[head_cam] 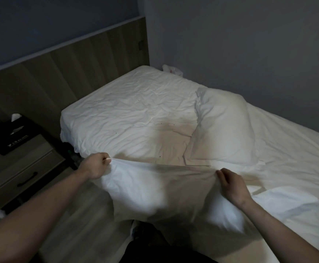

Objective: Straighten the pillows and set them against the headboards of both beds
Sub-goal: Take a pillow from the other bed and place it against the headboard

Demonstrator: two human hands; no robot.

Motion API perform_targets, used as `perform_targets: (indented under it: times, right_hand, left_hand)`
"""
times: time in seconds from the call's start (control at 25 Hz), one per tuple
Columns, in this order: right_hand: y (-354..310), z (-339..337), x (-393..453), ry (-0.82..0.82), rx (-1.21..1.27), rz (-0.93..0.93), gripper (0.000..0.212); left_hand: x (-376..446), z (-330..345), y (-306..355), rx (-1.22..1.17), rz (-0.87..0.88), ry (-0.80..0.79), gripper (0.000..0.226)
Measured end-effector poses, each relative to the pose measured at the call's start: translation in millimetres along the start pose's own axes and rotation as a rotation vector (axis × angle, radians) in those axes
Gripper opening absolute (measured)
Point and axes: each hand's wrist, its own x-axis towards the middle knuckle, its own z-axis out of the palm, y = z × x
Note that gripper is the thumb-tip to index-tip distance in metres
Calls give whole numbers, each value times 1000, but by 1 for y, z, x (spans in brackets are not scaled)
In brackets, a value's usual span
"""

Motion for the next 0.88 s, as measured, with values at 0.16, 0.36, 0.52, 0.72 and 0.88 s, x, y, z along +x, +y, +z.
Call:
perform_targets:
  times: [0.16, 0.36, 0.52, 0.72, 0.88]
  right_hand:
    - [-26, 13, -15, -123, 178, -67, 47]
    - [-51, 32, -34, -318, 188, -204, 45]
    - [-46, 25, -40, -322, 142, -177, 45]
    - [6, 7, -42, -282, -192, -196, 29]
    - [30, 16, -43, -346, -418, -131, 69]
  left_hand:
    - [-32, 24, 1, 81, -11, -251, 33]
    - [-57, 67, 24, 130, 85, -271, 115]
    - [-58, 108, 28, 379, 104, -344, 93]
    - [-60, 128, 22, 386, 144, -274, 57]
    - [-66, 119, 32, 176, 179, -147, 38]
